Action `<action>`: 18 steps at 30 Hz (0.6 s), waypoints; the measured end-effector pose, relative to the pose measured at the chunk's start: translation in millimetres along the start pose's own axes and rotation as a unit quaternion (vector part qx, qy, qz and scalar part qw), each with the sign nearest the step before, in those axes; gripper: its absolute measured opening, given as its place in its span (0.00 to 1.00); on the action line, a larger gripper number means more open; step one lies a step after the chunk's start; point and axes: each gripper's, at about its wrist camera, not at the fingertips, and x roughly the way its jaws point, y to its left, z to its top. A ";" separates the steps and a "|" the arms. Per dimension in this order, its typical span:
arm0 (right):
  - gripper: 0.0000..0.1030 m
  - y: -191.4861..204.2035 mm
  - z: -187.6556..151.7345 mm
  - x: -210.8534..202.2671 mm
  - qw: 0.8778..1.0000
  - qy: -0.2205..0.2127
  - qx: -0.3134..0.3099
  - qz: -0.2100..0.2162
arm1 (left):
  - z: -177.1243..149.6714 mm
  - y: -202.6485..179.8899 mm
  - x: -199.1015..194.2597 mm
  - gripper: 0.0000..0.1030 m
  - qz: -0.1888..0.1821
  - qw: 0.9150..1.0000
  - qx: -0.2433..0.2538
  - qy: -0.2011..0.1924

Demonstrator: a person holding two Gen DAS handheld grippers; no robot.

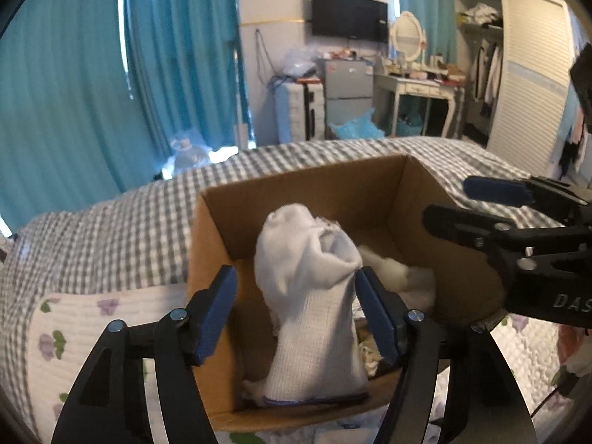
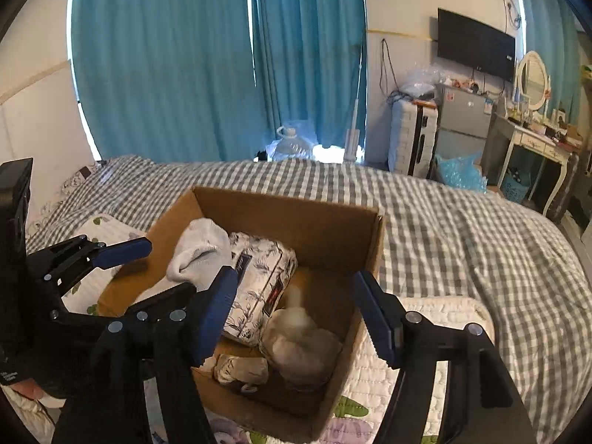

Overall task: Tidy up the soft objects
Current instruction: 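Carry the sock and plastic piece into the box and open both grippers, then move both grippers back toward the last items on the bed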

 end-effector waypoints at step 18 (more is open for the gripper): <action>0.81 63.3 45.7 -235.5 0.992 -0.116 -0.033 -0.038 | 35.1 7.7 -242.4 0.76 0.034 0.985 -0.002 -0.168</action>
